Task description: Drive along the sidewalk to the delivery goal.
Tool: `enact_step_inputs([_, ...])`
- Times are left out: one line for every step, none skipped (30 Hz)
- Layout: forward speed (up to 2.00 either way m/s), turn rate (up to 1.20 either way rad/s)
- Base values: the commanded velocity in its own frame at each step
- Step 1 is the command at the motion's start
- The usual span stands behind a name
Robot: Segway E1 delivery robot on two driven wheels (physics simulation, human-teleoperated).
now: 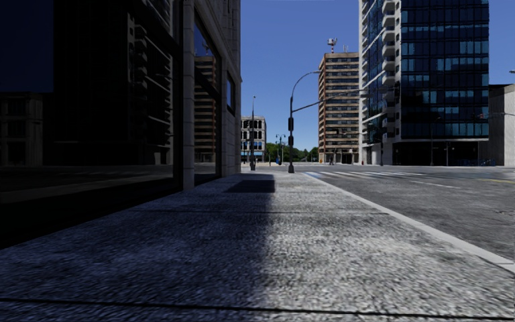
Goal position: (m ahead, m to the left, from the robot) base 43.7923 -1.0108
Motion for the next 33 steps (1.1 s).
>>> enact_step_inputs([2.0,0.0])
enact_step_inputs([2.0,0.0])
enact_step_inputs([2.0,0.0])
enact_step_inputs([2.0,0.0])
enact_step_inputs([2.0,0.0])
enact_step_inputs([2.0,0.0])
enact_step_inputs([2.0,0.0])
enact_step_inputs([2.0,0.0])
enact_step_inputs([2.0,0.0])
enact_step_inputs([2.0,0.0])
enact_step_inputs([2.0,0.0])
enact_step_inputs([2.0,0.0])
enact_step_inputs([2.0,0.0])
enact_step_inputs([2.0,0.0])
enact_step_inputs([2.0,0.0])
enact_step_inputs([2.0,0.0])
enact_step_inputs([2.0,0.0])
enact_step_inputs([2.0,0.0])
enact_step_inputs([2.0,0.0])
enact_step_inputs([2.0,0.0])
enact_step_inputs([2.0,0.0])
enact_step_inputs([2.0,0.0])
enact_step_inputs([2.0,0.0])
enact_step_inputs([2.0,0.0])
enact_step_inputs([2.0,0.0])
enact_step_inputs([2.0,0.0])
enact_step_inputs([2.0,0.0])
enact_step_inputs([2.0,0.0])
enact_step_inputs([2.0,0.0])
enact_step_inputs([2.0,0.0])
enact_step_inputs([2.0,0.0])
enact_step_inputs([2.0,0.0])
enact_step_inputs([2.0,0.0])
